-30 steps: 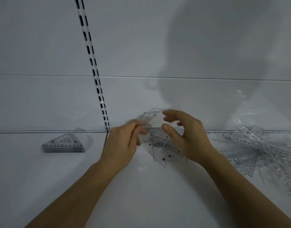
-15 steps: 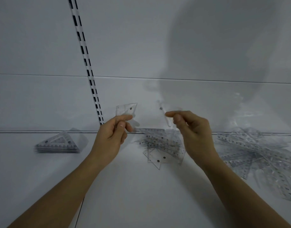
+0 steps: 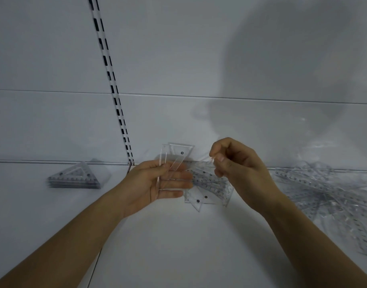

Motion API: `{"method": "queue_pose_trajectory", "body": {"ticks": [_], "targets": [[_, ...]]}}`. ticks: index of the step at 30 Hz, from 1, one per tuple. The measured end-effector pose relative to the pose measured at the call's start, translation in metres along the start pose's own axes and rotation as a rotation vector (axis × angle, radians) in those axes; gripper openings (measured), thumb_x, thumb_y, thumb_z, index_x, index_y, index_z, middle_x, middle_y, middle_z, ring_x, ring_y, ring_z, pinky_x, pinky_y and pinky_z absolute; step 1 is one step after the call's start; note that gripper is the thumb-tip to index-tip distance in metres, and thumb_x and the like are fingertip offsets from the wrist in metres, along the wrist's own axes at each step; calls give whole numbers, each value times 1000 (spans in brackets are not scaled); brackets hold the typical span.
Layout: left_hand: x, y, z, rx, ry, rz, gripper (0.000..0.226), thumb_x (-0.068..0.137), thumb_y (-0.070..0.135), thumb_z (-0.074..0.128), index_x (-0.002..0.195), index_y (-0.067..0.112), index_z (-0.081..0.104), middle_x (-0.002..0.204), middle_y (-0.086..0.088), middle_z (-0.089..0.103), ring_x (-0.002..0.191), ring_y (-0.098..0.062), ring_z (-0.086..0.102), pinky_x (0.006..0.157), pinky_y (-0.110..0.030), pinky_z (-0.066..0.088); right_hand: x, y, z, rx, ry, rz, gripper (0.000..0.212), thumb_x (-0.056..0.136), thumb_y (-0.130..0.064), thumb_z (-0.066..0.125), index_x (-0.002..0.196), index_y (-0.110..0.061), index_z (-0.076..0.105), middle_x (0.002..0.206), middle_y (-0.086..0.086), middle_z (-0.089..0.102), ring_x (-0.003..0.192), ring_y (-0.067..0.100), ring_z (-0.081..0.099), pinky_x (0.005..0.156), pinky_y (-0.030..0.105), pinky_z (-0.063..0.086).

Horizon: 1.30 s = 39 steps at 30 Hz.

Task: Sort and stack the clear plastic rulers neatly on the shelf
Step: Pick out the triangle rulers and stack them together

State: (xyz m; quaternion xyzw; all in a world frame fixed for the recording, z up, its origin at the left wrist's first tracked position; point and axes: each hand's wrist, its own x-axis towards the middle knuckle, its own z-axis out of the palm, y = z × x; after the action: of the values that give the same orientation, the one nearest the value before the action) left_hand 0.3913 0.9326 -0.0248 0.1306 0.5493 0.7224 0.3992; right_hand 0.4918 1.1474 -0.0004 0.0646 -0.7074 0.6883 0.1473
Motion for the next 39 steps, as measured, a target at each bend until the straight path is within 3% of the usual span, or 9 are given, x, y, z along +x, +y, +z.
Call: {"method": "queue_pose_trajectory", "body": {"ticks": [6, 10, 15, 19, 24, 26, 30, 34, 39], "targets": [[-3, 1, 0, 89, 3, -20, 33, 99, 19, 49, 118, -1, 67, 100, -21, 73, 72, -27, 69, 59, -33, 57, 4, -1, -8, 113, 35, 144, 16, 87, -11, 54, 78, -5, 66, 73, 11, 52, 67, 26, 56, 67, 39, 53], [-7, 4, 0, 169, 52, 12, 29, 101, 17, 49, 109, 0, 70, 71, -14, 60, 56, -22, 55, 50, -28, 48, 3, -6, -29, 28, 21, 119, 33, 91, 6, 64, 122, -7, 63, 81, 12, 56, 54, 28, 59, 51, 32, 48], [-12, 1, 12, 179, -162, -75, 42, 99, 26, 47, 127, -2, 60, 106, -29, 70, 78, -37, 69, 67, -40, 57, 2, -1, -18, -160, 61, 42, 25, 79, 0, 80, 102, -10, 74, 79, 14, 68, 50, 30, 65, 45, 27, 46], [-11, -7, 16, 145, -319, -115, 44, 105, 28, 39, 134, -1, 55, 117, -31, 66, 70, -29, 64, 61, -34, 53, -2, 17, 2, -657, 122, -138, 23, 74, -20, 89, 94, -20, 77, 83, -5, 64, 56, 11, 64, 53, 21, 52], [-10, -9, 17, 16, -189, -74, 36, 98, 25, 49, 128, 12, 64, 78, -7, 52, 54, -11, 28, 47, -20, 29, -2, 20, 18, -913, 268, -197, 29, 92, -56, 60, 103, -29, 62, 87, -12, 58, 67, 0, 54, 62, 16, 41], [-7, -5, 14, -37, -114, -26, 37, 95, 23, 50, 129, 14, 64, 74, -4, 45, 51, -9, 23, 43, -18, 24, 0, 18, 5, -946, 209, -80, 32, 96, -55, 54, 118, -32, 58, 96, -14, 61, 78, 1, 58, 70, 22, 45], [-2, -1, 2, -74, -29, -16, 46, 101, 35, 46, 141, 13, 52, 74, -3, 43, 50, -8, 18, 42, -19, 18, -2, 21, -22, -1221, -250, 87, 52, 85, -54, 71, 133, -35, 61, 125, -13, 57, 113, 13, 50, 96, 30, 44], [0, 3, -5, -51, -10, 9, 46, 105, 37, 40, 145, 15, 48, 77, -2, 46, 54, -10, 16, 42, -19, 20, 0, 21, -21, -1158, -115, -54, 13, 90, -28, 72, 101, -28, 79, 102, -7, 71, 98, 17, 63, 86, 27, 47], [-2, 5, -5, -13, -15, 34, 43, 102, 38, 42, 133, 18, 63, 75, -1, 46, 56, -11, 14, 47, -23, 14, -1, 27, -20, -1116, -142, 34, 43, 87, -45, 73, 126, -26, 69, 117, -9, 59, 92, 5, 54, 87, 25, 48]]}}
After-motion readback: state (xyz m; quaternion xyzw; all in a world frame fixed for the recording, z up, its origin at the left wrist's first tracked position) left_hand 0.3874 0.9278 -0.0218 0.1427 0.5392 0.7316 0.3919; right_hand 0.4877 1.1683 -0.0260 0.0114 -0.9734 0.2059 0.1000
